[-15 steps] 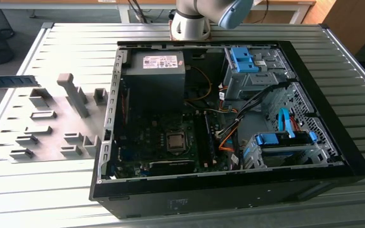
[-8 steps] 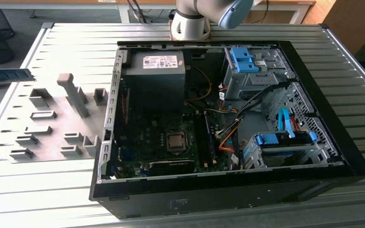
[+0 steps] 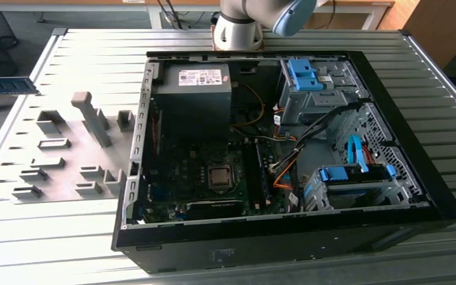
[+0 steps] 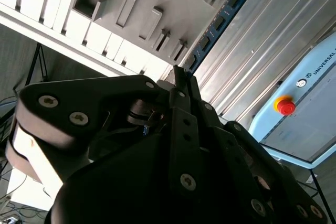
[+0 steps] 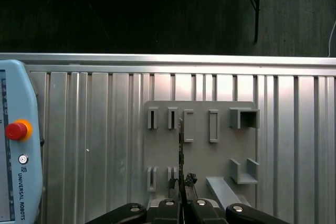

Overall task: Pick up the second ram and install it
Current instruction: 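Pick up the second ram and move it above second insertion slot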

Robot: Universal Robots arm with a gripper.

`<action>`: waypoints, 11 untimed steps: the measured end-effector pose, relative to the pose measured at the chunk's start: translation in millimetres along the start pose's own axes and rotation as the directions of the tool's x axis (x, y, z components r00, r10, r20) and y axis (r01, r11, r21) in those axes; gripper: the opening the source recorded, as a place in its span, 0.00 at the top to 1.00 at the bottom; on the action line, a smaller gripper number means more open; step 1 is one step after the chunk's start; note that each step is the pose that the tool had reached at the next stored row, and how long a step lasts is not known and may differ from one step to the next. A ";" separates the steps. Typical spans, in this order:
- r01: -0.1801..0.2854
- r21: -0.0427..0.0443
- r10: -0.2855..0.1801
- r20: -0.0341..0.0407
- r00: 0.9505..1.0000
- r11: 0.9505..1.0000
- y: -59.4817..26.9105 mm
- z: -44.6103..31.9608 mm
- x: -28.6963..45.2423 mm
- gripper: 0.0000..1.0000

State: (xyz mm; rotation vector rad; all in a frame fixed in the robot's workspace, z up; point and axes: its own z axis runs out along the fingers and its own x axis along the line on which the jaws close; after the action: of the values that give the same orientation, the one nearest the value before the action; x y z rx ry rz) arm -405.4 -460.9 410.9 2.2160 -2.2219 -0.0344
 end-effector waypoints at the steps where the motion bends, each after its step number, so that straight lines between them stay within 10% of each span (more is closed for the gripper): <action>1: 0.000 0.000 0.000 0.000 1.000 1.000 0.0 -1.0 0.0 0.86; 11: 0.000 0.000 0.000 0.000 1.000 1.000 0.0 -1.6 0.0 0.86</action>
State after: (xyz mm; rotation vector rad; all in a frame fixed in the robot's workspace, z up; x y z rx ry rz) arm -405.4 -460.9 412.5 2.2160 -2.2220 -0.0344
